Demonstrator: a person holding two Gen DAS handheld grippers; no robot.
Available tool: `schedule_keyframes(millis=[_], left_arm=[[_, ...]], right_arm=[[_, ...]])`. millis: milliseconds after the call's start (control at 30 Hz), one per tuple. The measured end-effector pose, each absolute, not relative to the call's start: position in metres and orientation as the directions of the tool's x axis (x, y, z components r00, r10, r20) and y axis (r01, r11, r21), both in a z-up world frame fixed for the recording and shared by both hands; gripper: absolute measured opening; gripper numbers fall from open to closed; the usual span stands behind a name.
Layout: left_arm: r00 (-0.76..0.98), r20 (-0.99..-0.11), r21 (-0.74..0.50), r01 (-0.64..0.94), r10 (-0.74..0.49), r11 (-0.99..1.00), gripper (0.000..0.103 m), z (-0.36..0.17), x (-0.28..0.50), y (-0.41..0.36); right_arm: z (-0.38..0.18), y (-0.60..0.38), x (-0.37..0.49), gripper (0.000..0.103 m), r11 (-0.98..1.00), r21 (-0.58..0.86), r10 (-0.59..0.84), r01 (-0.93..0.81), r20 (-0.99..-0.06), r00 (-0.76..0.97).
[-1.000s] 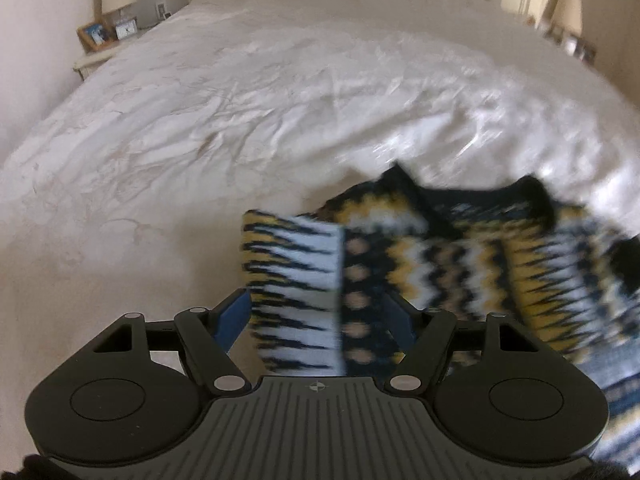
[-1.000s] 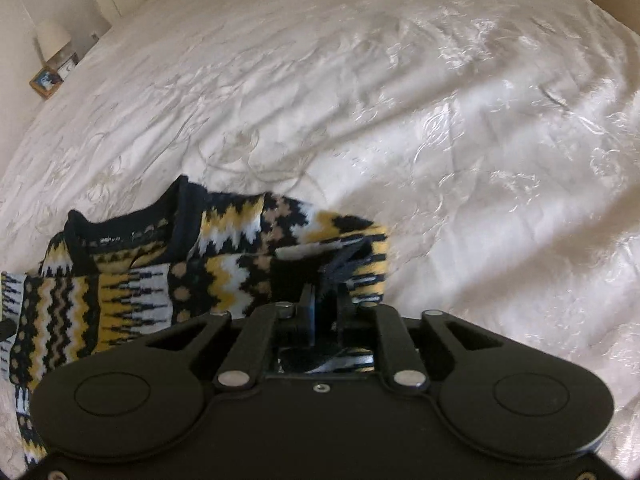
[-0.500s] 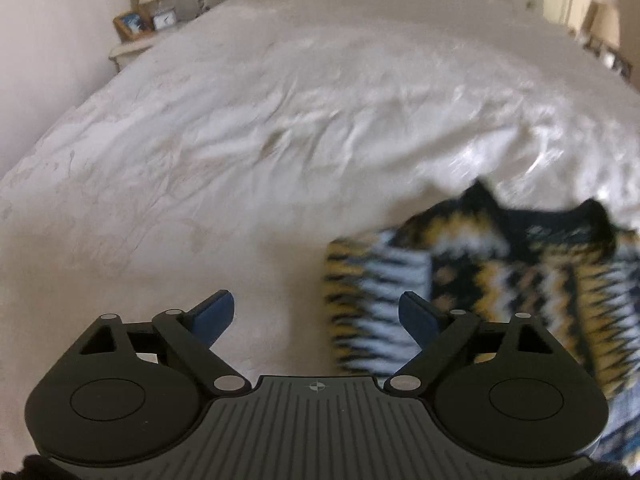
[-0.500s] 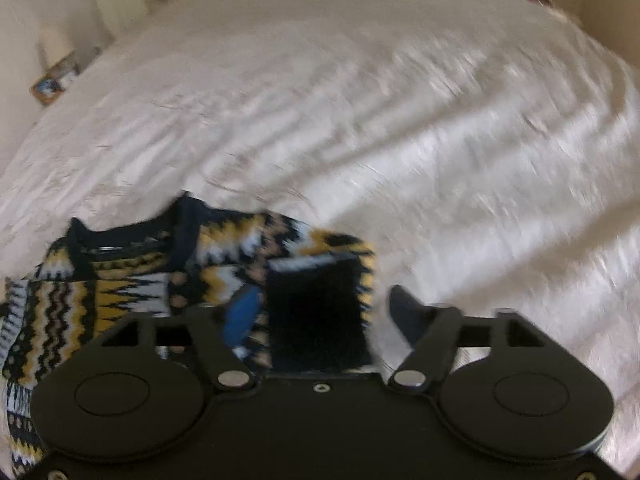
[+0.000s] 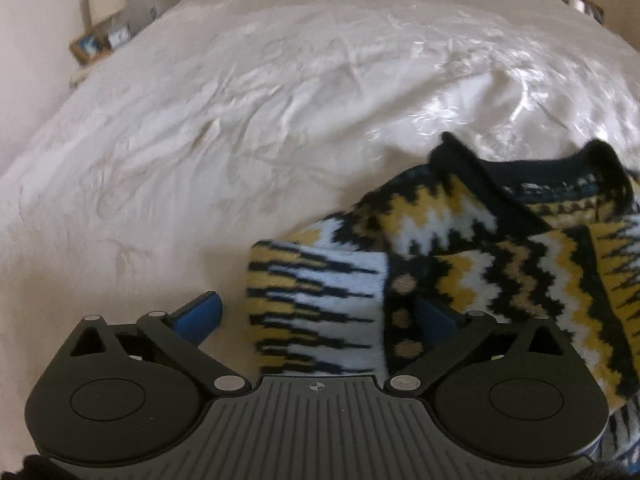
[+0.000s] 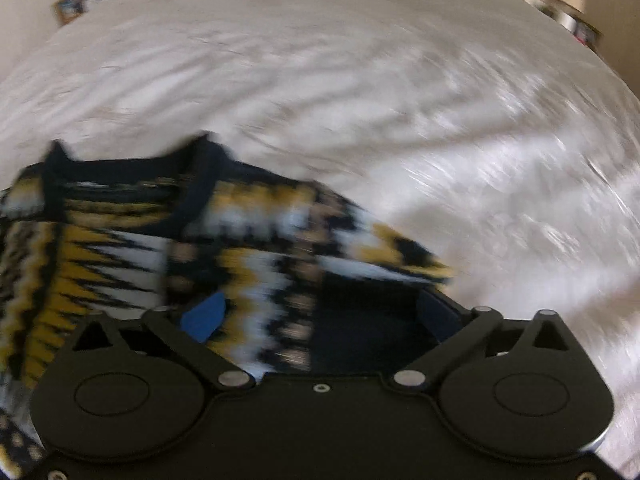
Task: Fold small clothes
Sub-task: 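Move both open grippers to the navy ribbed hem of the sweater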
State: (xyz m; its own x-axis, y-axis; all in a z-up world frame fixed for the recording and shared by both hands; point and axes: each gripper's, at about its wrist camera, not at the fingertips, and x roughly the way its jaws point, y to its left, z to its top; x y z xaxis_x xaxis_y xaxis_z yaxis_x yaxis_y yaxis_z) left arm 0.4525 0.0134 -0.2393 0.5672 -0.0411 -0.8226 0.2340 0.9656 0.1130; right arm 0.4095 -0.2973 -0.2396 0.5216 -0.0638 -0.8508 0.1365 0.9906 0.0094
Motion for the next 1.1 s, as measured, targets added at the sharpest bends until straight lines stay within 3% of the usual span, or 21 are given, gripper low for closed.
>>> schedule_keyframes(millis=[200,633,1100], left_arm=[[0.583,-0.809,0.064,0.216,-0.076,0.974,0.102,-0.218,0.441,0.027],[0.561,-0.811,-0.051,0.214,-0.165,0.976,0.102,-0.166,0.294,0.043],[0.434,-0.881,-0.094,0.233,-0.190,0.968,0.102,-0.185,0.161,0.051]], right_arm=[[-0.234,-0.337,0.384,0.102,0.959,0.133,-0.014,0.252,-0.861,0.508],[-0.192,-0.307,0.259,0.102,0.942,0.293,0.176,0.163,-0.847,0.502],[-0.198,-0.269,0.124,0.102,0.931,0.340,0.262,0.132,-0.874,0.408]])
